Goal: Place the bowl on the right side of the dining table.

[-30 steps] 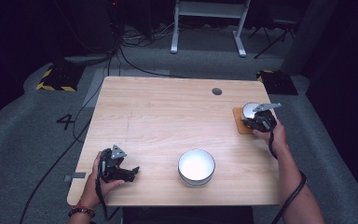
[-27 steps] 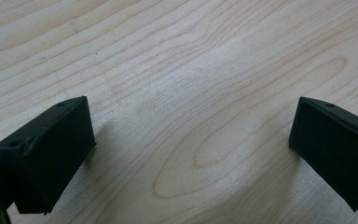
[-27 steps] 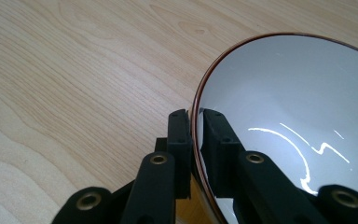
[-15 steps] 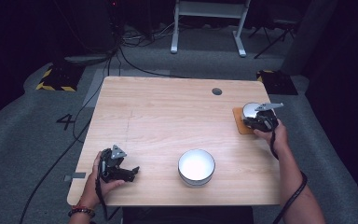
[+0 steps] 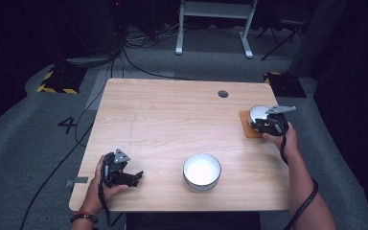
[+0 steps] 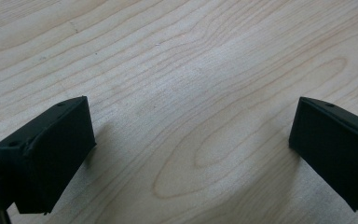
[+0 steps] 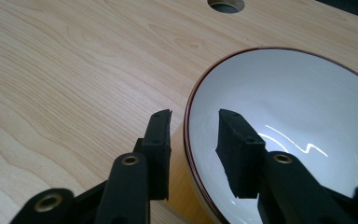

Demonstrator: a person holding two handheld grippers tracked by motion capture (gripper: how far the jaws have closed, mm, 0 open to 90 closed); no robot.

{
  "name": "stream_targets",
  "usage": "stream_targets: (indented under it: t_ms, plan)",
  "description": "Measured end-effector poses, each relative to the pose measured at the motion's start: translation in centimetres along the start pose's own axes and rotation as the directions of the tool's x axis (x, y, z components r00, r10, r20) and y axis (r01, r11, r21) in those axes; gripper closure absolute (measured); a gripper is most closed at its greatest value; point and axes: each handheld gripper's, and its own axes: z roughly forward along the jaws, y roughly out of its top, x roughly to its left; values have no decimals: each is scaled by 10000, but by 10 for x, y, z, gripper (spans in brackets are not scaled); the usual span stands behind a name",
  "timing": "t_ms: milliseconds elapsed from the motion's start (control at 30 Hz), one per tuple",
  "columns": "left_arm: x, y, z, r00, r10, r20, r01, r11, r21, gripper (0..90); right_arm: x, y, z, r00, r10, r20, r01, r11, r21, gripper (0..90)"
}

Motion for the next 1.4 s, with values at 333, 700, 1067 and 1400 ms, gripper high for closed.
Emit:
stream_targets:
  t_ms: [333,700,1067,1400]
  plan:
    - [0,0,0,10000,16,-3,-16,10000,-31,1,1,-1,-4,9996,245,161,-243,9996,-147,380]
    - [0,0,0,10000,23,21,-23,10000,21,1,4,-1,-7,9974,253,668,-236,9994,-268,230]
    - [0,0,0,10000,14,-2,-14,10000,-36,1,9,1,-14,9977,185,647,-159,9990,-406,231]
    - [0,0,0,10000,8,-8,-8,10000,-23,1,11,0,-19,9980,198,596,-169,9986,-498,235]
